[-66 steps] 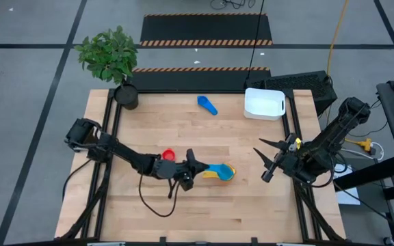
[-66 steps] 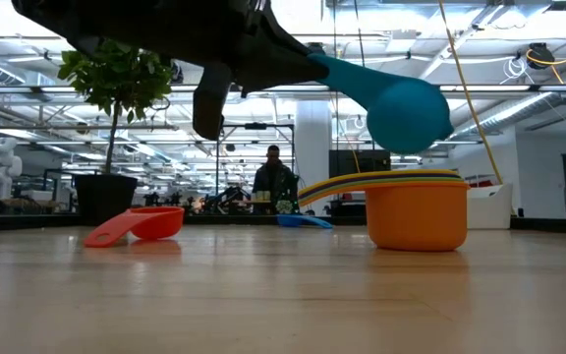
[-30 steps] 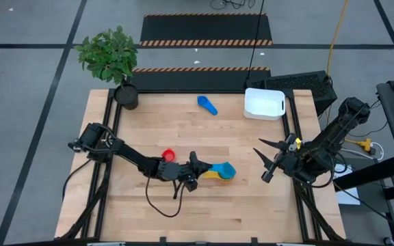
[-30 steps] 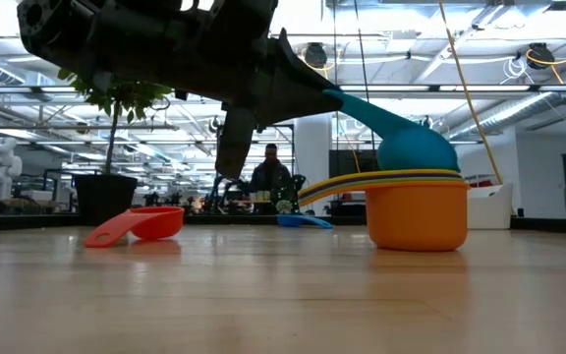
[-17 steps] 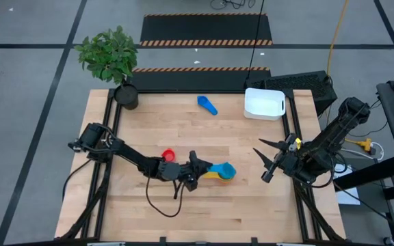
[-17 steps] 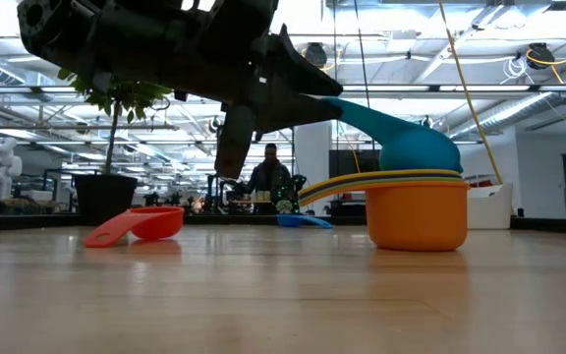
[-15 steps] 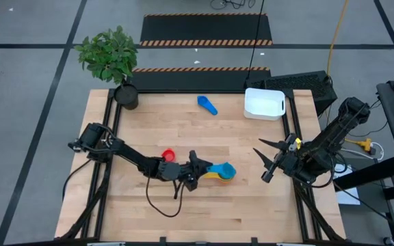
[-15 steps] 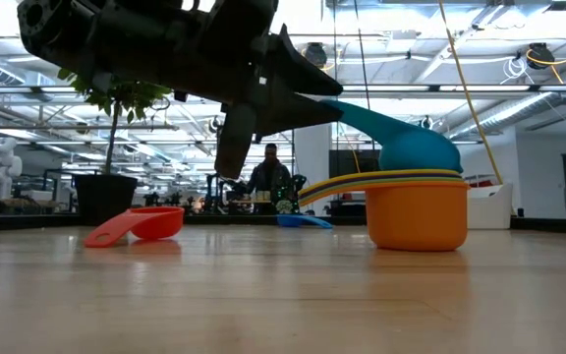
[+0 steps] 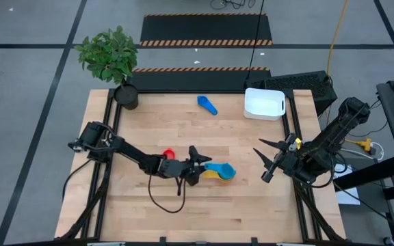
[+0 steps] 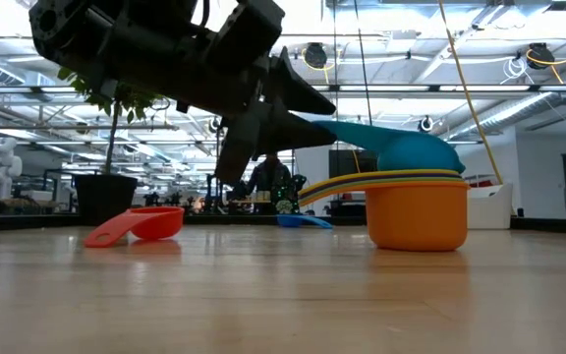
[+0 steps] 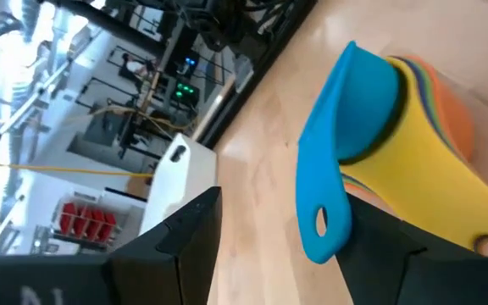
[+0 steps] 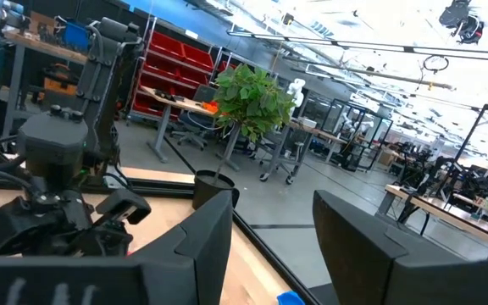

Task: Nest measuring cups in basket
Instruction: Stack the light blue measuring on top of the yellow measuring cup

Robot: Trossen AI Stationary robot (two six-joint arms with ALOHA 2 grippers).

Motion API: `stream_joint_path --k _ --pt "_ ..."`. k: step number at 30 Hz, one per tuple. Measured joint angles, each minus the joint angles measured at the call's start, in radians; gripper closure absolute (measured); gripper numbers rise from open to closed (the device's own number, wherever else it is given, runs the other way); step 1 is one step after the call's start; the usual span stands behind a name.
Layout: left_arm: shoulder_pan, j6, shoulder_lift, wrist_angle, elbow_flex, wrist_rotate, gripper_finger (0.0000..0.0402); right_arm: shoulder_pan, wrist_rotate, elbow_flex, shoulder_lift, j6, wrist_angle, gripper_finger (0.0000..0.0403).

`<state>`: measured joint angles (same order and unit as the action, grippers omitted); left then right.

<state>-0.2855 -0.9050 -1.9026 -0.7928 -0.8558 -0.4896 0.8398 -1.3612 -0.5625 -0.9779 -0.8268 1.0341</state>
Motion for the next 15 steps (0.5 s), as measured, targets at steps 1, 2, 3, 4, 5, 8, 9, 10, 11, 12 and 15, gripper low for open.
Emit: stream_joint_path --k 1,2,3,4,5,8,9,10,11,12,15 --pt "0.0 0.009 0.0 0.011 0.0 0.0 0.0192 0.0 0.0 0.0 0.0 0.0 0.0 0.0243" --pt "0.0 0.021 0.0 0.021 0.0 0.0 0.0192 0.0 0.0 0.0 0.0 0.0 0.0 0.0243" --pt "0.0 0.035 0.008 0.038 0.0 0.001 0.0192 0.0 0.0 0.0 0.0 0.0 0.0 0.0243" --pt "0.0 0.053 0.021 0.062 0.002 0.002 0.0192 0.0 0.0 0.0 0.0 0.0 0.0 0.0243" --pt "0.002 0.076 0.032 0.077 0.001 0.012 0.0192 0.0 0.0 0.0 0.0 0.0 0.0 0.0243" --pt "0.006 0.145 0.08 0.166 -0.003 0.037 0.0192 0.0 -0.001 0.0 0.0 0.0 0.0 0.0243" --pt "0.006 0.165 0.098 0.189 -0.002 0.054 0.0192 0.0 -0.001 0.0 0.0 0.0 0.0 0.0243" --pt "0.007 0.183 0.113 0.203 -0.002 0.069 0.0192 0.0 -0.002 0.0 0.0 0.0 0.0 0.0243" --pt "0.006 0.199 0.128 0.222 -0.003 0.085 0.0192 0.0 -0.002 0.0 0.0 0.0 0.0 0.0243" --pt "0.006 0.211 0.147 0.25 -0.003 0.099 0.0192 0.0 -0.002 0.0 0.0 0.0 0.0 0.0243" --pt "0.006 0.246 0.177 0.297 -0.003 0.147 0.0192 0.0 -0.002 0.0 0.0 0.0 0.0 0.0243"
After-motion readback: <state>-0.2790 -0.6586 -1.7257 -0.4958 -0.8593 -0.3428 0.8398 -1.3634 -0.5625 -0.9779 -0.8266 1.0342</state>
